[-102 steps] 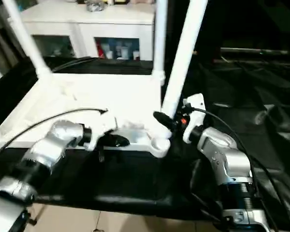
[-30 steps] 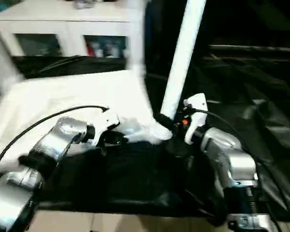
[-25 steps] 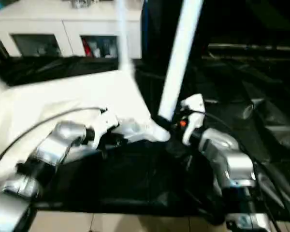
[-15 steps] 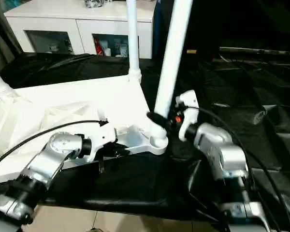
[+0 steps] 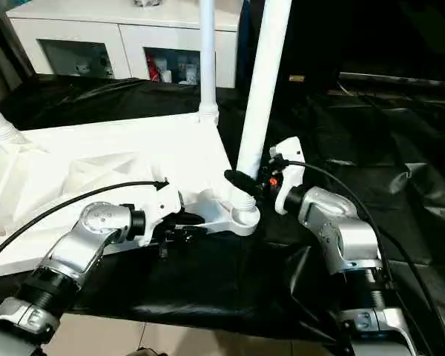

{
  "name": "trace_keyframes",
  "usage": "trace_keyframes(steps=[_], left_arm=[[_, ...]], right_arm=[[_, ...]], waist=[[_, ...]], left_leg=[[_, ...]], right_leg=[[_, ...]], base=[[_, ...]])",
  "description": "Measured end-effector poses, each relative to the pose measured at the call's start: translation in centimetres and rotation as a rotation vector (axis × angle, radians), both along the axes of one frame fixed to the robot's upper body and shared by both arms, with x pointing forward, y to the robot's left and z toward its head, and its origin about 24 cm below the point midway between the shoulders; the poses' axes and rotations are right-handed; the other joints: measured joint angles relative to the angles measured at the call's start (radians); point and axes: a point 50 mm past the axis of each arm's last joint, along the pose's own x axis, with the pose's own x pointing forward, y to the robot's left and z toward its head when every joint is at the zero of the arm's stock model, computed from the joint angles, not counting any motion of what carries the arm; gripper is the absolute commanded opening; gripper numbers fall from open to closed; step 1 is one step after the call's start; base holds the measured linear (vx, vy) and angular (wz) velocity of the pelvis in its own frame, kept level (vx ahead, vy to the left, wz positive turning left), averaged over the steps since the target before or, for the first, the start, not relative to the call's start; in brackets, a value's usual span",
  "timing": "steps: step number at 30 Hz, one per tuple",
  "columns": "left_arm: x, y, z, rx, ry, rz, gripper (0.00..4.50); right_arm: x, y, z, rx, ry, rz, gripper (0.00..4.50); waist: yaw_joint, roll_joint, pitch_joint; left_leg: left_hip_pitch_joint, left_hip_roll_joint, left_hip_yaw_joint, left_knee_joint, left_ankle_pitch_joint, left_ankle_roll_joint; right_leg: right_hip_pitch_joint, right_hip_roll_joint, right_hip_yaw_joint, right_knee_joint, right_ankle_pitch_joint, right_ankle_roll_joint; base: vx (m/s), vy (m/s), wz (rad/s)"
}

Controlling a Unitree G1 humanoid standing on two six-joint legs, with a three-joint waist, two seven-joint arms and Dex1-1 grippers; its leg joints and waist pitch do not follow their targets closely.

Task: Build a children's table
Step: Insert table leg to table base

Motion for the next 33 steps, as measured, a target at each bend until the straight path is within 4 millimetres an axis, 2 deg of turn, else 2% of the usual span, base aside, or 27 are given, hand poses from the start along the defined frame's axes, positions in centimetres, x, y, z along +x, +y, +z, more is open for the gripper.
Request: trace_keyframes(steps=[2,4,7,9,14,19,33], left_arm=[[0.2,0.2,0.0,0.015,0.0,-0.003,1.05],[0.2,0.3,0.0,0.02,0.001,-0.003,0.77],[0.2,0.4,0.0,0.017,0.01,0.002,0.64],[0.2,0.4,0.0,0.011,0.017,0.003,0.37],[0.3,0.5,0.1,-0.008,0.023,0.005,0.01],[0.3,0.5,0.1,-0.01,0.026,0.002,0.01],[0.1,0.7,0.1,0.018,-0.014,-0.003,0.0]], right_arm=[[0.0,0.0,0.1,-0.001,-0.005,0.001,1.91],[0.0,0.0,0.1,-0.002,-0.007,0.001,1.91],[0.0,0.0,0.1,-0.002,-0.006,0.001,1.91],[-0.1,0.0,0.1,-0.006,-0.006,0.003,1.91],[-0.1,0.2,-0.2,-0.049,-0.001,0.016,1.91],[-0.2,0.6,-0.6,-0.076,0.002,0.031,1.91],[0.1,1.1,-1.7,-0.116,0.012,0.059,1.91]], waist=[[-0.004,0.0,0.0],[-0.009,0.0,0.0],[-0.011,0.0,0.0],[-0.011,0.0,0.0],[-0.012,0.0,0.0],[-0.012,0.0,0.0],[-0.016,-0.01,-0.002]], left_leg=[[0.001,0.0,0.0,0.0,0.0,0.0],[0.001,0.0,0.0,0.001,0.0,0.0],[0.001,0.0,0.0,0.001,0.0,0.0],[0.001,0.0,0.0,0.001,0.0,0.0],[0.001,0.0,0.0,0.0,0.0,0.0],[0.001,0.0,0.0,0.0,0.0,0.0],[0.001,0.0,0.0,0.0,0.0,0.0]], right_leg=[[0.0,0.0,0.0,0.0,0.0,0.001],[0.0,0.0,0.0,0.0,0.0,0.001],[0.0,0.0,0.0,0.0,0.0,0.0],[0.0,0.0,0.0,0.0,0.001,-0.002],[0.0,0.0,0.0,0.0,0.001,-0.002],[0.0,0.0,0.0,0.0,0.001,-0.002],[0.0,0.0,0.0,0.0,0.001,-0.001]], base=[[0.0,0.0,0.0],[0.0,0.0,0.0],[0.0,0.0,0.0],[0.0,0.0,0.0],[0.0,0.0,0.0],[0.0,0.0,0.0],[0.0,0.0,0.0]])
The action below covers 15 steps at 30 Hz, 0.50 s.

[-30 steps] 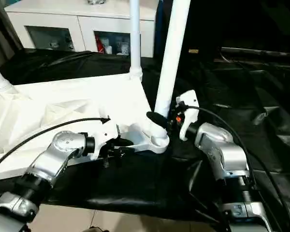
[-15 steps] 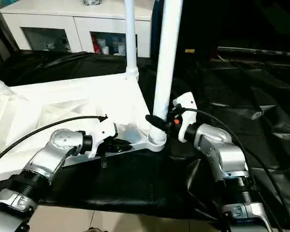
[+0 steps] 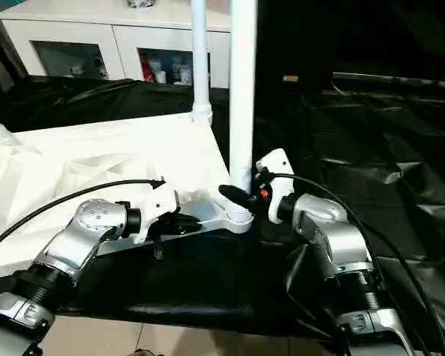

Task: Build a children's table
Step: Insert table leg to table base

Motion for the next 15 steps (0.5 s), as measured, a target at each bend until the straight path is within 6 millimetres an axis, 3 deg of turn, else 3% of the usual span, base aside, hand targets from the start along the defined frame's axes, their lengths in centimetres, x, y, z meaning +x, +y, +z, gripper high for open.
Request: trace_keyframes(steps=[7,15], left_arm=[[0.0,0.3,0.0,0.012,0.0,0.002,0.0],[0.0,0.1,-0.1,0.018,-0.009,-0.011,0.0]], right_arm=[[0.3,0.1,-0.7,0.073,0.012,-0.019,1.91],[-1.0,-0.9,-2.3,0.242,-0.011,-0.115,1.91]], waist=[[-0.011,-0.005,-0.003],[-0.007,-0.005,-0.004]], left_leg=[[0.0,0.0,0.0,0.001,0.0,0.0],[0.0,0.0,0.0,0.0,0.0,0.0]], right_leg=[[0.0,0.0,0.0,0.0,0.0,-0.001],[0.001,0.0,0.0,0.0,0.0,-0.001]], base=[[0.0,0.0,0.0],[0.0,0.0,0.0]])
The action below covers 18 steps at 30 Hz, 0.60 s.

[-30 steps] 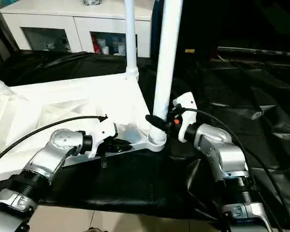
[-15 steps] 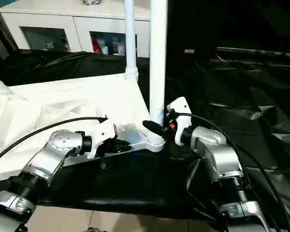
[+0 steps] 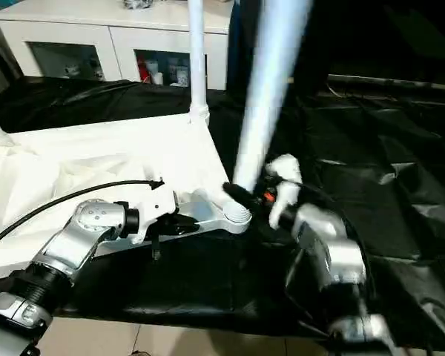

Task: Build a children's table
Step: Insert table leg to table base

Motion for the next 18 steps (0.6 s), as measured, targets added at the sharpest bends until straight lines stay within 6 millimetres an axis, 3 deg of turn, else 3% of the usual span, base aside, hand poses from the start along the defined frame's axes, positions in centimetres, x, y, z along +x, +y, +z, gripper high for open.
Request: trace_keyframes(steps=[10,14,18], left_arm=[[0.3,-0.2,-0.1,0.014,-0.007,-0.016,0.0],[0.2,-0.1,-0.3,0.022,-0.005,-0.022,0.0],[0.3,0.3,-0.3,0.034,-0.003,-0.029,0.0]], right_arm=[[-1.2,0.0,-1.3,0.038,-0.079,-0.086,1.91],[-1.4,0.2,-0.9,-0.058,-0.121,-0.035,1.91],[-1.0,0.4,-0.4,-0.124,-0.113,0.038,1.91]], waist=[[0.001,0.01,-0.004],[-0.001,0.018,-0.009],[-0.004,0.016,-0.01]], left_leg=[[0.001,0.0,-0.001,0.0,0.0,0.0],[0.001,0.0,-0.002,0.0,0.0,0.0],[0.004,0.0,-0.002,0.0,0.0,0.0]], right_leg=[[0.002,0.0,-0.001,0.0,0.0,0.0],[0.002,0.0,-0.001,0.0,0.0,0.0],[0.004,0.0,-0.001,0.0,0.0,0.001]], base=[[0.0,0.0,0.0],[0.0,0.0,0.0],[0.0,0.0,0.0]])
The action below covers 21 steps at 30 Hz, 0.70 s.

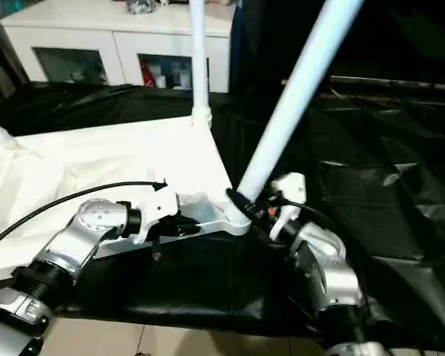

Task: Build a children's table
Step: Insert table leg to table base

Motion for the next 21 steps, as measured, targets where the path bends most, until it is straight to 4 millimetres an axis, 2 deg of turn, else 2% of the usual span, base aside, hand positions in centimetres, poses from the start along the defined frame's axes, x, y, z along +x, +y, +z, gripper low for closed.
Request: trace_keyframes(steps=[10,13,21], left_arm=[[0.2,0.0,0.0,0.022,-0.009,-0.024,0.0],[0.2,0.0,0.0,0.029,-0.011,-0.023,0.0],[0.1,0.0,-0.1,0.035,-0.003,-0.037,0.0]], right_arm=[[1.0,0.1,0.7,-0.112,0.055,0.129,1.91],[1.2,0.2,0.6,-0.113,0.066,0.136,1.91],[1.5,-0.1,0.6,-0.123,0.099,0.183,1.91]], waist=[[0.002,-0.01,-0.005],[0.002,-0.017,-0.005],[0.0,-0.02,-0.006]], left_leg=[[0.001,0.0,0.0,0.0,0.0,0.0],[0.002,0.0,0.0,0.0,0.0,0.0],[0.006,0.0,0.0,-0.001,0.0,0.0]], right_leg=[[0.001,0.0,0.0,0.0,-0.003,0.005],[0.002,0.0,0.0,0.0,-0.003,0.006],[0.005,0.0,0.001,-0.001,-0.004,0.007]], base=[[0.0,0.0,0.0],[0.0,0.0,0.0],[0.0,0.0,0.0]])
